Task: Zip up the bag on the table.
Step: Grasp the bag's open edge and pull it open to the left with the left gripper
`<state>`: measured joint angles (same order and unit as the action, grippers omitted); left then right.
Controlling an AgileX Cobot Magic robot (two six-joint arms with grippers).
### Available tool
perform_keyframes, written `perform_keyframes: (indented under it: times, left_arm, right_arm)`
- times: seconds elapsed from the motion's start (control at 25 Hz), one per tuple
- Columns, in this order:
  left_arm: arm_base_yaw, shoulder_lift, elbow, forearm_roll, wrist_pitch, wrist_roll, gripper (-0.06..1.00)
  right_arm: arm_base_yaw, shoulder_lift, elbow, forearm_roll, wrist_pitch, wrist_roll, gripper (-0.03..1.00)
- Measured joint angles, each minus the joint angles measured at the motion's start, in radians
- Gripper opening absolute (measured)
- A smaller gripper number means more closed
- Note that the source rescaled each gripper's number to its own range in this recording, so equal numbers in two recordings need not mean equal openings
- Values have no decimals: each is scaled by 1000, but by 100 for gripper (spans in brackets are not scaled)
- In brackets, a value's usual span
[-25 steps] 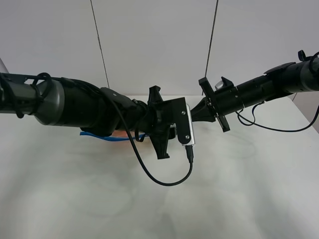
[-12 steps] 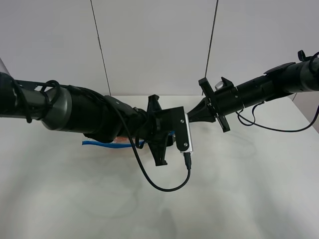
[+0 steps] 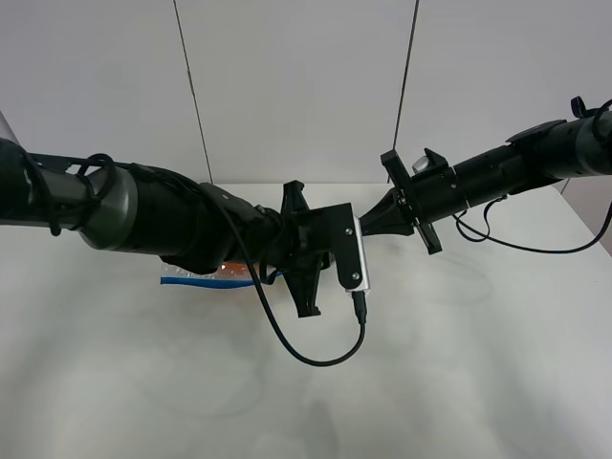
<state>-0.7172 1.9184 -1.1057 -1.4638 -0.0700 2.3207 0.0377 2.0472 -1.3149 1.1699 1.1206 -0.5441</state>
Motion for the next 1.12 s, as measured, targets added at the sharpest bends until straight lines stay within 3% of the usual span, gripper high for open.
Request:
perform_keyframes:
  times: [0.44, 1.12]
  left_arm:
    - [17, 0, 0, 0, -77, 66, 0]
    - [236, -13, 49, -1, -71, 90, 0]
  right_arm:
    - [0, 1, 0, 6, -15, 1, 0]
    - [3, 1, 0, 23, -23, 8, 0]
